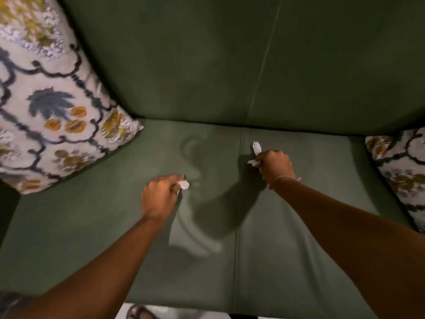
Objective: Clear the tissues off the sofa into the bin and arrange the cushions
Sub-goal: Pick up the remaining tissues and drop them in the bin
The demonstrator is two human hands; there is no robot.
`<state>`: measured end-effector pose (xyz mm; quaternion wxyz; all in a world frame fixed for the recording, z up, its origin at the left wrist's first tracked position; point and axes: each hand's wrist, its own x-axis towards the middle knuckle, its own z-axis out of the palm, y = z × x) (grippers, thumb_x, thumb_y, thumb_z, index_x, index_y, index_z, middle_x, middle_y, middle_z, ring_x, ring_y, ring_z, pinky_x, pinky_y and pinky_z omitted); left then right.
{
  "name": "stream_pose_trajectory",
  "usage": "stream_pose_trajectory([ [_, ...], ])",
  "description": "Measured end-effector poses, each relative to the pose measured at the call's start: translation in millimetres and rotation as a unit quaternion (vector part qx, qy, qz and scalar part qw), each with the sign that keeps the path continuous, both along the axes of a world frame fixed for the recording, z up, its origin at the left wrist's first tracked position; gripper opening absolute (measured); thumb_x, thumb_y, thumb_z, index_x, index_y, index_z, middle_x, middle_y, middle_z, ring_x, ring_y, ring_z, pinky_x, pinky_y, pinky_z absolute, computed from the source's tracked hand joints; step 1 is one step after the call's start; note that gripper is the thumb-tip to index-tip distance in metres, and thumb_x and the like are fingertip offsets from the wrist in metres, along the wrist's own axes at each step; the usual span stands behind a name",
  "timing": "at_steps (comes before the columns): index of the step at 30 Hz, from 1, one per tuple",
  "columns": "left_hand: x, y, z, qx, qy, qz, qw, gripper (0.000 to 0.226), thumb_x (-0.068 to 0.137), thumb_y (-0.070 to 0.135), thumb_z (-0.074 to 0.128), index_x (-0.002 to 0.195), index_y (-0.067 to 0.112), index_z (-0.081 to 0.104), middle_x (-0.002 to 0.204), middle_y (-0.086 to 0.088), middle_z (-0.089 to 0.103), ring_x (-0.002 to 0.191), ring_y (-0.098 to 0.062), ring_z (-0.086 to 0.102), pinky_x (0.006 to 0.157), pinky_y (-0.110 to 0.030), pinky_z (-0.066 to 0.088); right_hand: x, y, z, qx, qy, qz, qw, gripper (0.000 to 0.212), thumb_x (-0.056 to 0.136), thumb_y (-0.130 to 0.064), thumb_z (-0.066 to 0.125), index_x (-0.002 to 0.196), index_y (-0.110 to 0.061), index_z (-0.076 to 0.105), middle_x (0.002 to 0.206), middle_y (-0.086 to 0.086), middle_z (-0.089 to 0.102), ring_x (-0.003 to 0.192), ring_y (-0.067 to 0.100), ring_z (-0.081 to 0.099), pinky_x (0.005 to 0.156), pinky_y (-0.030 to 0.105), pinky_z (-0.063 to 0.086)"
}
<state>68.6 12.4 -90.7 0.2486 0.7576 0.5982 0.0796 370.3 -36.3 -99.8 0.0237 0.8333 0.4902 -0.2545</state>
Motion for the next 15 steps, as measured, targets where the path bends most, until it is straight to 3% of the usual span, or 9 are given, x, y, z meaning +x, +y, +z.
stream_pose_trajectory([
  [3,-32.2,-9.2,8.3,-0.032,-0.033,0.047,0.998,0.03,0.081,0.025,0.07,0.111,0.024,0.071,0.098,-0.004,0.077,0.093,-0.032,0.068,0.079,-0.039,0.053,-53.5,-12.7,2.9,0.03,0.045,-0.024,0.998,0.022,0.087,-0.013,0.061,0.102,-0.025,0.071,0.086,0.007,0.071,0.076,0.023,0.069,0.077,0.039,0.06],
  [5,-66.2,-17.8,13.8,-0.06,-0.072,0.093,0.991,0.019,0.08,0.021,0.069,0.098,0.022,0.077,0.094,-0.003,0.078,0.09,-0.029,0.07,0.082,-0.039,0.054,-110.6,-22.0,6.8,0.05,0.1,-0.036,0.993,0.019,0.085,-0.013,0.062,0.093,-0.025,0.074,0.07,0.0,0.07,0.058,0.01,0.066,0.065,0.018,0.057],
  [7,-103.3,-30.5,17.7,-0.089,-0.094,0.136,0.982,0.019,0.078,0.012,0.064,0.083,0.024,0.079,0.083,0.0,0.079,0.081,-0.025,0.072,0.078,-0.037,0.055,-170.0,-29.9,10.8,0.056,0.133,-0.032,0.989,0.016,0.084,-0.017,0.063,0.089,-0.024,0.076,0.062,-0.003,0.069,0.046,0.001,0.057,0.051,0.001,0.042],
  [11,-198.5,-63.4,26.0,-0.097,-0.108,0.287,0.947,0.017,0.075,0.01,0.067,0.077,0.023,0.078,0.079,0.001,0.078,0.073,-0.02,0.07,0.065,-0.02,0.044,-298.5,-37.4,17.3,0.046,0.143,0.04,0.988,0.013,0.08,-0.034,0.07,0.087,-0.026,0.077,0.079,0.008,0.075,0.073,0.026,0.069,0.053,0.015,0.031],
  [15,-314.4,-119.0,24.0,-0.108,-0.09,0.398,0.907,0.011,0.08,0.023,0.07,0.073,0.029,0.075,0.076,0.005,0.074,0.069,-0.011,0.063,0.065,-0.019,0.043,-424.4,-53.4,12.2,0.022,0.179,0.119,0.976,0.019,0.085,-0.039,0.064,0.089,-0.025,0.076,0.084,0.004,0.076,0.072,0.021,0.069,0.046,0.007,0.028],
])
